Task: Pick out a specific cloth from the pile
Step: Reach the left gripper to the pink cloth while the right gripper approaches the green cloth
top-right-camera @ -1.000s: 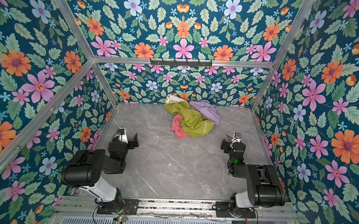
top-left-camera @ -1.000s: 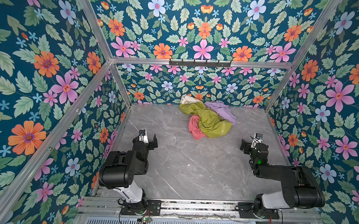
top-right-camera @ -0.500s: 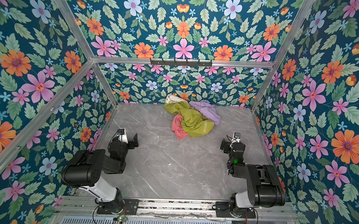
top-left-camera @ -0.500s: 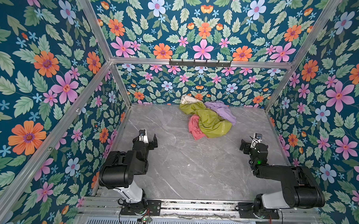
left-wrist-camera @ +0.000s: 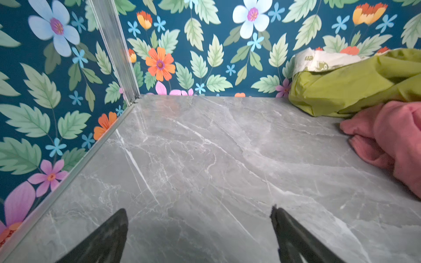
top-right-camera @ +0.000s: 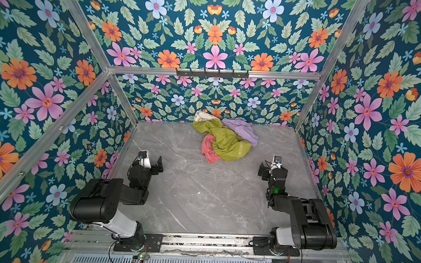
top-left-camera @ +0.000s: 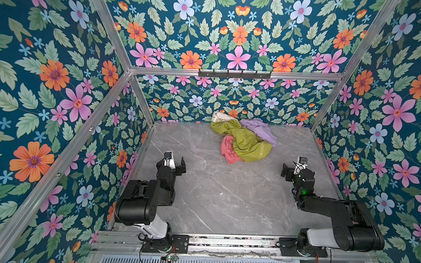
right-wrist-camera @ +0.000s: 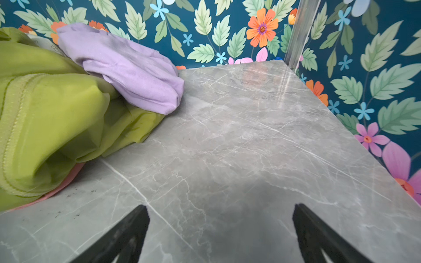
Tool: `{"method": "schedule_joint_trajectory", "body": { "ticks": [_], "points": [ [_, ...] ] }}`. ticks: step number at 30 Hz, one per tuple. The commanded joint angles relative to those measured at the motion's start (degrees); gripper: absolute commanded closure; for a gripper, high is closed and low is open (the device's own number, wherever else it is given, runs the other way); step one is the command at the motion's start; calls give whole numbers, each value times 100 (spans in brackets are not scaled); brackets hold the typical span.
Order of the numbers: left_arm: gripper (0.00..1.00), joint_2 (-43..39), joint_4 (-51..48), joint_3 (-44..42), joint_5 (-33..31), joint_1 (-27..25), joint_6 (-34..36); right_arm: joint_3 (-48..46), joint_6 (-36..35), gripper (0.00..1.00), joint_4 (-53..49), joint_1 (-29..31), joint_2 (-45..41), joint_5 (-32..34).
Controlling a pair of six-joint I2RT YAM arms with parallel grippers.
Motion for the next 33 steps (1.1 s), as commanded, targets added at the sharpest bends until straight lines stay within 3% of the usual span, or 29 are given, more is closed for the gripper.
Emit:
{"method": "schedule_joint_trajectory", "body": {
  "ticks": [1,7,12,18,22,27,33],
  "points": [
    [0,-287,-402,103,-794,-84,-5,-26,-48,0,89,31,-133,200],
    [0,-784,-1137,339,-1986,-418,-40,302,-136,1,-882,408,-519,809],
    [0,-1000,-2079,791,-2458,-677,-131,915,561,0,-2537,476,-864,1106],
    [0,-1125,-2584,1063,-2981,-1116,-87,710,747,1,-2444,533,-1539,977],
    [0,-1129,-3300,1425,-2863,-1208,-606,914,1285,0,-3109,539,-2022,719],
    [0,-776,-4314,2180,-2131,-1411,-1165,1727,1623,0,-4562,546,-1756,70],
    [1,-473,-4385,2642,-1119,-1931,-1387,1791,1832,1,-4727,547,-1656,-785]
  ]
}}
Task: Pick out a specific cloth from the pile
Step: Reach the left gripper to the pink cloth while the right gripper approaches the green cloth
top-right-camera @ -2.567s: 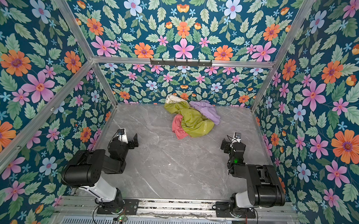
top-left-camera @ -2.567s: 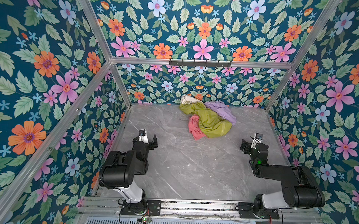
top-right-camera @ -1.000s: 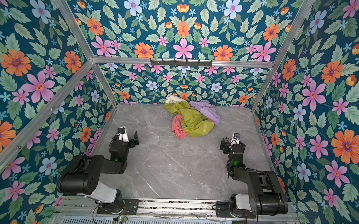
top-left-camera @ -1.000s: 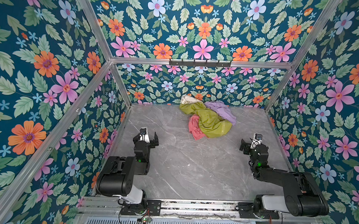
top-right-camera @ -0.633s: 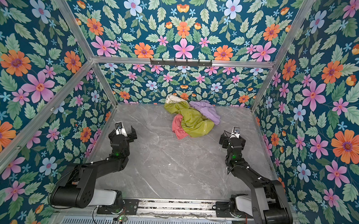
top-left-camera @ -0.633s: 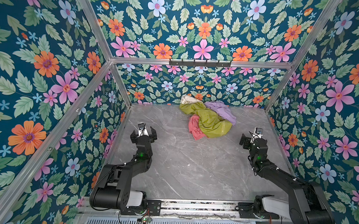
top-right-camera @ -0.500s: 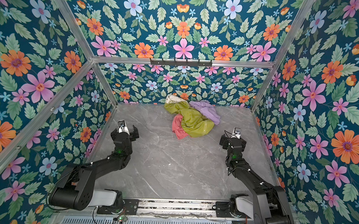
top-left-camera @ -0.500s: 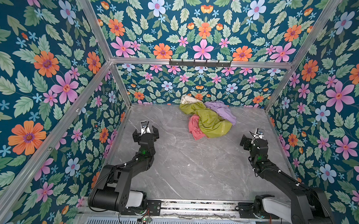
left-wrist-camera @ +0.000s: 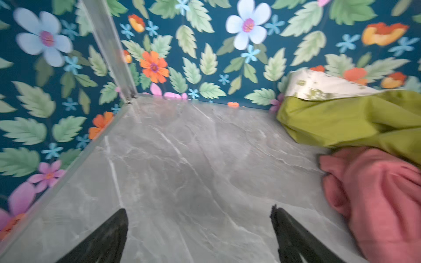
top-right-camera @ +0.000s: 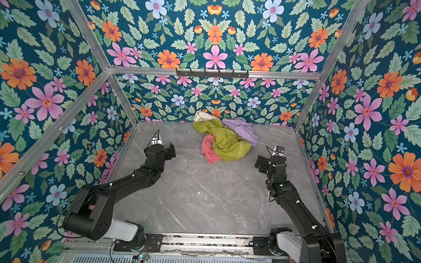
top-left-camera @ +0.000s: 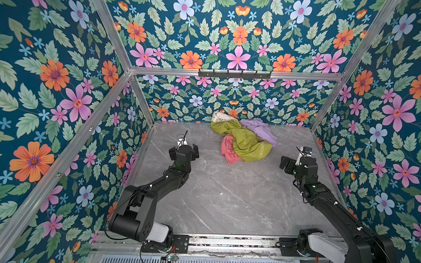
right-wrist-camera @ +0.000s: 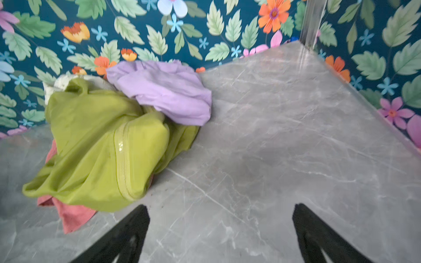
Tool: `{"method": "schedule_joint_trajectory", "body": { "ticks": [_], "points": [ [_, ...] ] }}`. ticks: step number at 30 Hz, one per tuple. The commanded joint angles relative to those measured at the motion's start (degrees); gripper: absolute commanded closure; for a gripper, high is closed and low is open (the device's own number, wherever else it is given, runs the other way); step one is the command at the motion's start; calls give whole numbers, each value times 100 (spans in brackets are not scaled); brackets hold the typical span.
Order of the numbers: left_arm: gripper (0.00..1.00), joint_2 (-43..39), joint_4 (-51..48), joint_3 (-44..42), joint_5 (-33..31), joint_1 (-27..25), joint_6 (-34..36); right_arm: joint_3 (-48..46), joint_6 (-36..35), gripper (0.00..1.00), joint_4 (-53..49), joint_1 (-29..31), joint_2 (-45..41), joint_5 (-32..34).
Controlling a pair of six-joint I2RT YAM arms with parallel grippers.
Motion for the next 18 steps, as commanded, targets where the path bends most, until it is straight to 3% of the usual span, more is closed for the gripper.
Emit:
{"method": "schedule_joint_trajectory", "body": {
  "ticks": [1,10,18],
  "points": [
    [1,97,-186,173,855,-179,-358,34,247,1,-300,-1,31,-653],
    [11,662,-489,818,2987,-333,-969,84,230,1,-252,148,256,-1252],
    [24,1369,-819,1541,4129,-333,-1481,388,62,1,-390,398,481,-1311]
  ]
}}
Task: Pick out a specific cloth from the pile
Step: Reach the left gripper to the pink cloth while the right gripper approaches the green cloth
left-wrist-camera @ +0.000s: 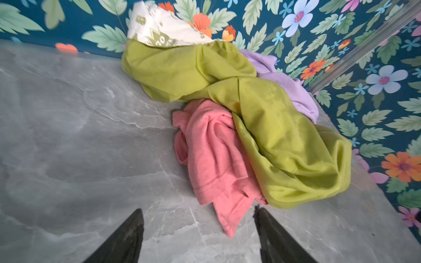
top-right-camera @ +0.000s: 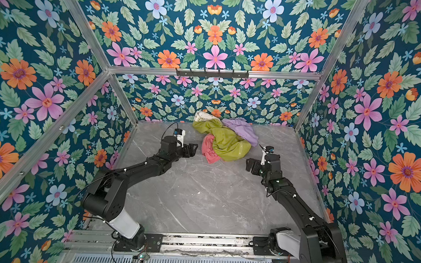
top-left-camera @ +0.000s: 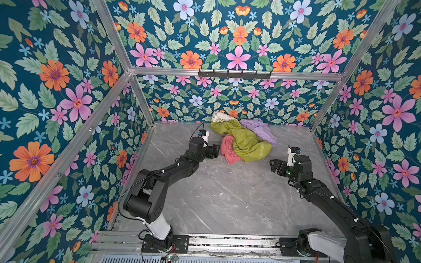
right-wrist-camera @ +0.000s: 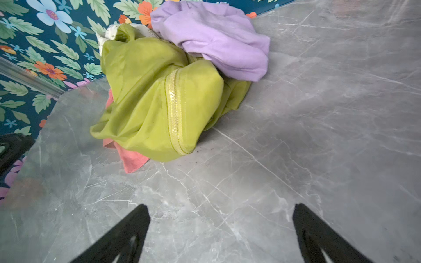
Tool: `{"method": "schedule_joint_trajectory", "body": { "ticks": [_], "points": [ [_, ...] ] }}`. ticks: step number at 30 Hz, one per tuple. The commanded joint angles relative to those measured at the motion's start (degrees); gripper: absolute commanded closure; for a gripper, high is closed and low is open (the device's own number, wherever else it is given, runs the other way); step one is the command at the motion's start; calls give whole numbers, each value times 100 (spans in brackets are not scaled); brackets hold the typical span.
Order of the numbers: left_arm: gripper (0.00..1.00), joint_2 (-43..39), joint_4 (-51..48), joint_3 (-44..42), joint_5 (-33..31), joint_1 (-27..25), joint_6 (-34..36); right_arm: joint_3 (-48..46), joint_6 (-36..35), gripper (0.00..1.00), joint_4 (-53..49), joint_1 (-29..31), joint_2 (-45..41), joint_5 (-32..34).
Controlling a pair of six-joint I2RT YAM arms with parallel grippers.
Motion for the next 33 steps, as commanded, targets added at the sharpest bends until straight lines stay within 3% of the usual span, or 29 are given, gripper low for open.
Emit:
{"method": "schedule_joint_trajectory", "body": {
  "ticks": [1,10,24,33],
  "points": [
    [26,225,-134,238,790,2,-340,118,-105,1,-113,101,63,-95],
    [44,1112,-421,1027,1509,2,-766,258,-247,1,-49,205,285,-364],
    [61,1981,-348,1512,1820,248,-1188,325,-483,1,235,455,525,-608],
    [66,2322,-197,1759,2055,255,-1331,389,-454,1,357,623,719,-573]
  ]
}}
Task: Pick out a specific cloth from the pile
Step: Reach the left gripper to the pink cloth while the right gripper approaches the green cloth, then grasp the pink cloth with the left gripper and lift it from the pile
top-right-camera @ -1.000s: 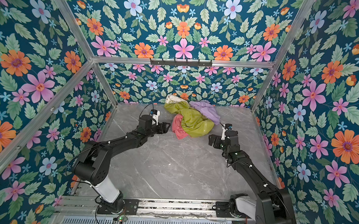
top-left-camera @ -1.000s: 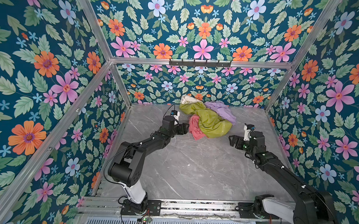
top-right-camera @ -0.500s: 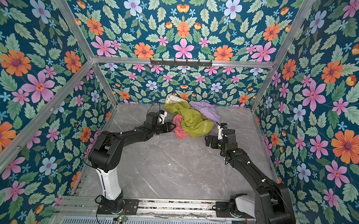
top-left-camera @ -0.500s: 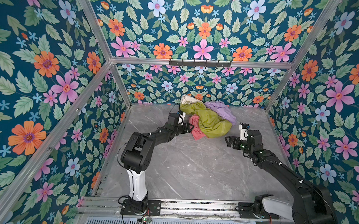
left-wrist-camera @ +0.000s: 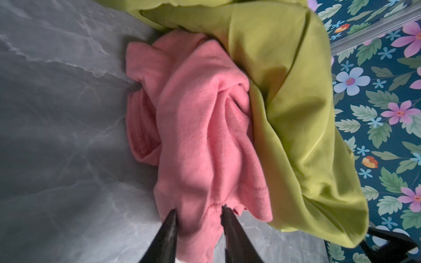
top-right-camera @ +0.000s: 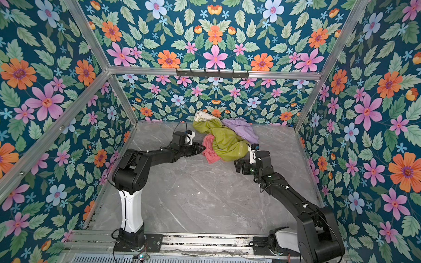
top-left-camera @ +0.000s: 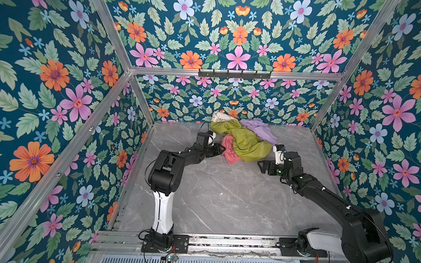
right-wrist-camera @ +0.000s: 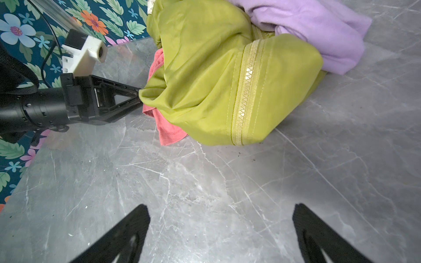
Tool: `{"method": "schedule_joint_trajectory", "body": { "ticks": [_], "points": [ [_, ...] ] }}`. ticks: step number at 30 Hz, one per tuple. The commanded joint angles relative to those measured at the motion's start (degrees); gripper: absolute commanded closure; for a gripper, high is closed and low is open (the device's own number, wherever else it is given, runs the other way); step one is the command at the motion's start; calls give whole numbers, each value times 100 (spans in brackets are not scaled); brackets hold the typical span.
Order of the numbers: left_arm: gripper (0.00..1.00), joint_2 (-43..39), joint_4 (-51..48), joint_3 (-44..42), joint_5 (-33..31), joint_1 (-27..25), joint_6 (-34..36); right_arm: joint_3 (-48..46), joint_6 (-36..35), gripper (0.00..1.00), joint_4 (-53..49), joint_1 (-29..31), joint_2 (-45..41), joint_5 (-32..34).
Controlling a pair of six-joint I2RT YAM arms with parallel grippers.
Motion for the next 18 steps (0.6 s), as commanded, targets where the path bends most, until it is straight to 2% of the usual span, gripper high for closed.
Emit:
{"method": "schedule_joint_trajectory", "body": {
  "ticks": [1,10,18],
  "points": [
    [68,70,120,63,137,11,-35,33,2,1,175,21,28,37],
    [87,161,216,47,271,10,-92,33,2,1,210,21,67,54],
    [98,-45,261,-58,275,11,-101,66,24,1,230,33,114,63]
  ]
}}
